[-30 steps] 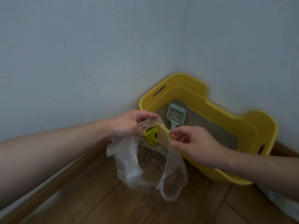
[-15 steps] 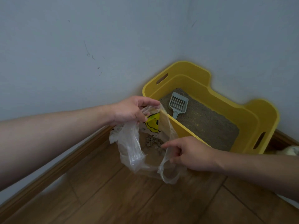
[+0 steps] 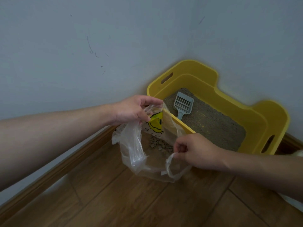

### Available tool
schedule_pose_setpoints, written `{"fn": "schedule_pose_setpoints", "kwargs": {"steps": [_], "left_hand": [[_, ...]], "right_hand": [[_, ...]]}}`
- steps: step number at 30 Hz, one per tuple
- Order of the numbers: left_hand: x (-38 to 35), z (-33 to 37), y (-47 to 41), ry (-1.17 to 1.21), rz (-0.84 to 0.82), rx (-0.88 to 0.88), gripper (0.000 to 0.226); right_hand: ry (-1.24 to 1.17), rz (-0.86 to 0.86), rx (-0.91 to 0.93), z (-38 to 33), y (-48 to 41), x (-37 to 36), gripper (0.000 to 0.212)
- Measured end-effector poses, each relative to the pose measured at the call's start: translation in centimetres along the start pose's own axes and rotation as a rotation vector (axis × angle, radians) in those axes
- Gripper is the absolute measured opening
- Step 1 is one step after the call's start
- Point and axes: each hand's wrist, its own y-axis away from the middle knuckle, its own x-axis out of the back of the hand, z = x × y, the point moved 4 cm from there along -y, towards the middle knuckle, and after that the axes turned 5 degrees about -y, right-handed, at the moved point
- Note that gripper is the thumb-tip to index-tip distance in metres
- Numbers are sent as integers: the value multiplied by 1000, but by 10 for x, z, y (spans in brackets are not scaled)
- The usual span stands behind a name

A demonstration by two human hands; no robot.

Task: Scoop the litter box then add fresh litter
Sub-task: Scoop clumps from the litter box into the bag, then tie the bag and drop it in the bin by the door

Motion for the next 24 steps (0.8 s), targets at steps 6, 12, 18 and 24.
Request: {"fn": "schedule_pose_setpoints", "kwargs": {"steps": [6,12,18,24], "left_hand": [[0,7,6,-30,13,-27,71],[-9,15,23,-454,86,-83,75],[-14,3,52,-837,104,64,105],[-3,-26,85,-770,301,247,123]], "right_hand": [[-242,107,-14,-8,0,27,12],[-507,201,-111,-7,-3,43,10],[-626,276,-175,-3,-14,46,13],[-735,348,-207,-2,-25,54,17]]}}
